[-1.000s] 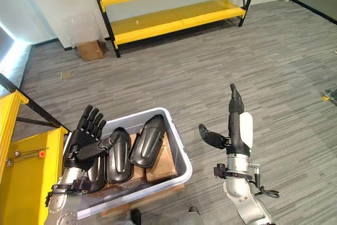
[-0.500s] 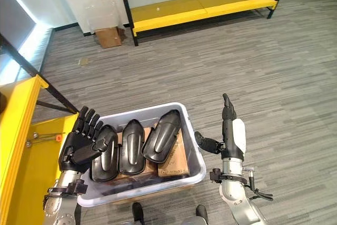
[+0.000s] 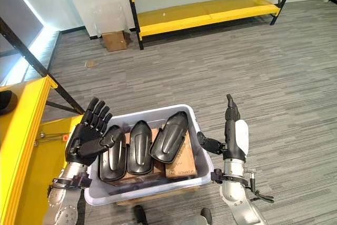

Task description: Move parts from the plastic box to the shelf.

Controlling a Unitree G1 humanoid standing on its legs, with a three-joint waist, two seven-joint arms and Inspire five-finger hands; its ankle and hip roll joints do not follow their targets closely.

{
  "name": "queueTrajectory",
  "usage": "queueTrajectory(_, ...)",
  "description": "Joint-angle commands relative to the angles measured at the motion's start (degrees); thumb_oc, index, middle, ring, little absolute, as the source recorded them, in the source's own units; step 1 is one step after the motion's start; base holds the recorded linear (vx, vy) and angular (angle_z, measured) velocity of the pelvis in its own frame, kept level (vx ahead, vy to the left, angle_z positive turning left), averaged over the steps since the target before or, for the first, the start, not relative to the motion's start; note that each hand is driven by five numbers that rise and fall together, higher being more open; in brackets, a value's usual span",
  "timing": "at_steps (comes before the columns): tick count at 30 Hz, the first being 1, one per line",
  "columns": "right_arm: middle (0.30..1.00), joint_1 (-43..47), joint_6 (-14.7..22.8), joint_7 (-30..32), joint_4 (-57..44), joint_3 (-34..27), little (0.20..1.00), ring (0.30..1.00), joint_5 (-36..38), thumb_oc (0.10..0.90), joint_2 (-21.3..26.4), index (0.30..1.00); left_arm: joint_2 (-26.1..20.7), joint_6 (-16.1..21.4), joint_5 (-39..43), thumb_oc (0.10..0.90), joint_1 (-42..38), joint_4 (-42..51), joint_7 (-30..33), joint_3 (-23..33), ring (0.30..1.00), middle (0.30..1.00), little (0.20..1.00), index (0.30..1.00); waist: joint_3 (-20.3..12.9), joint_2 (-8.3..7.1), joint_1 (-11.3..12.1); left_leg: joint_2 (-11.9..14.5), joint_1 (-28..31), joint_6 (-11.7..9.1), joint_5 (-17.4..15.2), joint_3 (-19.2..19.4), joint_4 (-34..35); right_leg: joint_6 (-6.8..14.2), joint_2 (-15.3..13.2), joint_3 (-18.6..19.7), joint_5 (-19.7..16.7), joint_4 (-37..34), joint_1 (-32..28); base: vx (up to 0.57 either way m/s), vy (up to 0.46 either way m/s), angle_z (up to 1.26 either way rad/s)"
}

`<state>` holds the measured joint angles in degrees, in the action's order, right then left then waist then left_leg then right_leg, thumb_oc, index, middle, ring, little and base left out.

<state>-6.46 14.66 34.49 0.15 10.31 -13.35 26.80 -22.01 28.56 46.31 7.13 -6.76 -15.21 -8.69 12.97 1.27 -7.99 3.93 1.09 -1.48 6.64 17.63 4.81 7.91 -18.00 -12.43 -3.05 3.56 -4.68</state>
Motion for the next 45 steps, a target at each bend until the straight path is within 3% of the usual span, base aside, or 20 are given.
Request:
queueTrajectory(1, 1.000, 7.9, 3.9, 1.2, -4.3, -0.3, 1.000, 1.000, -1.7, 0.900, 1.1, 1.000, -0.7, 3.2, -2.9, 0.900, -3.8, 5.6, 0.1, 4.4, 1.000, 1.000, 1.000, 1.000, -2.5, 0.79, 2.0, 1.7, 5.1, 1.1, -10.9, 4.2, -5.0, 2.9, -1.9, -5.8, 1.4, 6.9, 2.0, 0.07, 0.157, -0.49)
queueTrajectory(4, 1.000, 8.9, 4.1, 1.1, -3.9, 0.2, 1.000, 1.000, -0.9, 0.900, 0.9, 1.000, -1.2, 3.0, -3.7, 0.900, -3.6, 6.3, 0.4, 4.8, 1.000, 1.000, 1.000, 1.000, -1.9, 0.62, 2.4, 1.3, 5.9, 1.7, -11.3, 5.9, -4.4, 3.3, -1.0, -6.9, 1.2, 8.3, 3.9, 0.02, 0.057, -0.80)
queueTrajectory(5, 1.000, 8.3, 4.0, 0.8, -4.7, -0.4, 1.000, 1.000, -0.5, 0.900, 1.2, 1.000, -1.6, 2.3, -3.0, 0.900, -3.8, 6.8, 0.2, 4.8, 1.000, 1.000, 1.000, 1.000, -1.8, 0.64, 1.4, 0.8, 5.8, 2.0, -11.3, 5.0, -3.7, 3.0, 3.5, -5.1, 4.4, 5.9, 3.9, 0.04, -0.029, -0.41)
queueTrajectory(9, 1.000, 3.4, 4.2, 0.1, -8.1, -3.5, 1.000, 1.000, -1.3, 0.900, 1.5, 1.000, -1.3, 0.9, -0.8, 0.900, -3.7, 7.8, -1.8, 3.8, 1.000, 1.000, 1.000, 1.000, -2.4, 1.23, -1.9, -0.3, 4.4, 2.3, -9.0, -0.6, -2.3, 1.9, 8.3, 4.4, 4.7, 3.9, 5.2, 0.01, -0.078, 0.53)
queueTrajectory(21, 1.000, 5.0, 6.3, -4.0, -7.6, -0.9, 1.000, 1.000, -1.7, 0.900, 2.5, 1.000, 0.0, 0.4, -1.5, 0.900, -2.5, 7.1, -1.0, 3.0, 1.000, 1.000, 1.000, 1.000, -3.8, 0.73, -1.3, 0.1, 6.7, 1.2, -9.1, -1.6, -0.8, 1.2, 9.3, 4.9, 3.5, -1.6, 2.2, 0.05, -0.076, 0.09)
queueTrajectory(31, 1.000, 8.6, 6.9, -9.0, -10.3, 3.3, 1.000, 1.000, 0.8, 0.900, 3.3, 1.000, -0.3, -1.7, -2.6, 0.900, -1.2, 7.9, -0.2, 2.5, 1.000, 1.000, 1.000, 1.000, -4.7, 0.23, 0.4, 0.5, 6.7, 0.4, -8.9, -2.5, 0.2, 1.5, 8.8, 3.3, 1.9, -5.7, 0.6, 0.05, -0.023, 0.06)
queueTrajectory(39, 1.000, 12.5, 5.3, -11.2, -13.9, 6.6, 1.000, 1.000, 3.8, 0.900, 2.0, 1.000, -0.2, -2.9, -5.6, 0.900, -1.0, 8.8, 4.3, 1.8, 1.000, 1.000, 1.000, 1.000, -5.0, 0.06, 1.7, 0.3, 6.5, 0.4, -9.2, -2.7, 0.2, 1.7, 8.4, 3.0, 1.5, -6.6, 0.3, 0.03, -0.007, 0.02)
queueTrajectory(45, 1.000, 15.0, 1.2, -11.8, -16.0, 10.1, 1.000, 1.000, 7.7, 0.900, 0.1, 1.000, 0.4, -3.9, -10.9, 0.900, -1.0, 8.5, 12.2, 2.2, 1.000, 1.000, 1.000, 1.000, -4.8, -0.03, 2.6, 0.0, 6.5, 0.7, -9.3, -2.6, 0.2, 2.0, 7.9, 3.0, 1.3, -6.3, 0.5, 0.06, -0.008, 0.08)
